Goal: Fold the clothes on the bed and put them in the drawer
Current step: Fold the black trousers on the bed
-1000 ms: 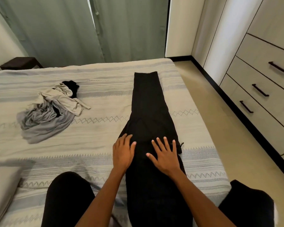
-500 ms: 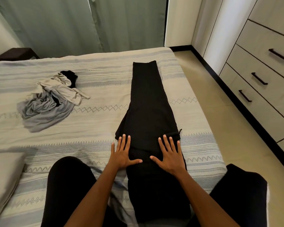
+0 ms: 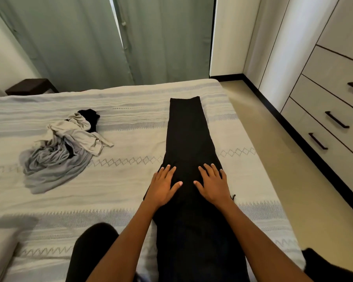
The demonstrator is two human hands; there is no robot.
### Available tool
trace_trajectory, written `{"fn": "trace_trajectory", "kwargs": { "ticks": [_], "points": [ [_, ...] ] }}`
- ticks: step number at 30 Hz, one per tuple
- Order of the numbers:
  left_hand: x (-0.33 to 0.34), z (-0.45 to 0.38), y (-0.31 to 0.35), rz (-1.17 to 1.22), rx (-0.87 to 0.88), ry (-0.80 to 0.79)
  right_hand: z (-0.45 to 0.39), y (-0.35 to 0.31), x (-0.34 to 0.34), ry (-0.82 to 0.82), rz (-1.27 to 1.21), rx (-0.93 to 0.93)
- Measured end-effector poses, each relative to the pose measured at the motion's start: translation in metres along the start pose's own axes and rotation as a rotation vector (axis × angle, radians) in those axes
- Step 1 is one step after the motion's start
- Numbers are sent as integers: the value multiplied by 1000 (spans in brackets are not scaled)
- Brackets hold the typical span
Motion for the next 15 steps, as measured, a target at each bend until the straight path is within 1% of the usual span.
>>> {"fn": "trace_trajectory", "kwargs": {
  "ticks": [5, 9, 10, 12, 15],
  "points": [
    [-3, -69, -9, -27, -9, -59, -79, 20, -8, -64, -14, 47],
    [-34, -158, -27, 36, -42, 20, -172, 37, -29, -58, -85, 64],
    [-43, -192, -36, 66, -60, 38, -207, 43, -35, -56, -102, 67],
    [-63, -231, -46, 165, -80, 68, -251, 49, -49, -43, -141, 65],
    [-86, -300, -65, 437, -157, 107, -330, 65, -62, -46, -263, 111]
  ]
}}
Point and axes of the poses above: each hand's wrist, its own z-axis away from the middle knuckle, its own x-axis out of the palm, y = z × x, the point moved 6 cm from there along -z, towards the middle knuckle, and after that the axes turned 9 degrees about -y, right-handed, at the moved point
